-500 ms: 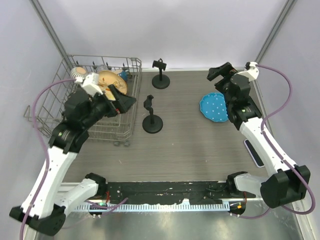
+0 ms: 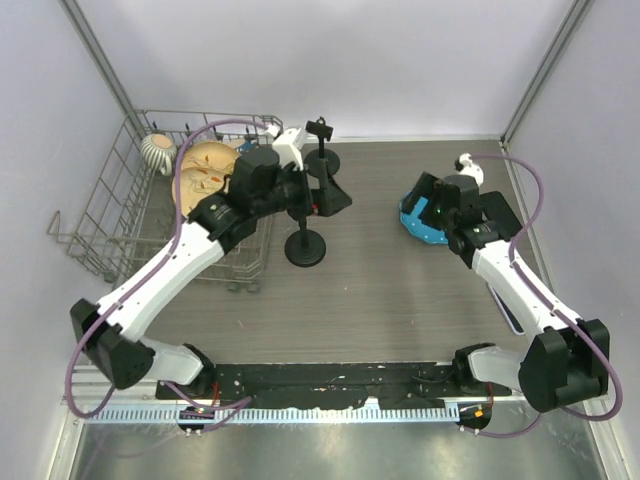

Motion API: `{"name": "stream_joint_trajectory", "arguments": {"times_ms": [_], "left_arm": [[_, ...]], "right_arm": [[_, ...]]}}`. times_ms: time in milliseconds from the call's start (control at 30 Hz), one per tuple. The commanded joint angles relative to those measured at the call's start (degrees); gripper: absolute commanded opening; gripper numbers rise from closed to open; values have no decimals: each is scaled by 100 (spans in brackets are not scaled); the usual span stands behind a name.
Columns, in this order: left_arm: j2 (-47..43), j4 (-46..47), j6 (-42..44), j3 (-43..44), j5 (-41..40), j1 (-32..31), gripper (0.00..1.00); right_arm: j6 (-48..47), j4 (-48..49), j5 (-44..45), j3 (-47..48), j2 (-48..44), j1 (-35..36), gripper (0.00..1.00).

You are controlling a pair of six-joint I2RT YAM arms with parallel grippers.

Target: Place the phone on the phone stand

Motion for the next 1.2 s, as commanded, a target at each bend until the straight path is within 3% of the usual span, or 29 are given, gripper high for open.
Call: {"name": "stream_joint_trajectory", "arguments": {"times_ms": [0,167,233,300,467,533,767,933,1167], "left_arm": [[605,1655,408,648,39,-61,95],[1563,1431,1058,2034,-4,-61,97],[1845,956,1453,2354,-65,-52,98],[1794,954,1630,2198,-162,-52,98],[1363,2122,1455,872,101,1,100],[1283,2211,1341,747,241,1,100],[1055,2255,1349,351,559,18,100],[791,2255,1349,62,637,1,100],[466,2431,1252,-352,813,9,100]], "right_arm": [[16,-577,-83,-536,-673,-819,99],[448,-708,-304,-660,-814,-2225,99],[832,-1119,367,-607,-840,-2438,99],[1115,-1236,749,-721,-989,-2806,99],[1485,-771,2108,-1099,-1096,-3353,99],[1459,-622,2393,-1064,-885,-3555,99],[1100,169,1447,-1450,-349,-4618,99],[1107,1177,1103,-2117,-419,-4847,97],[1459,1603,830,-2400,-59,-5154,96]]}}
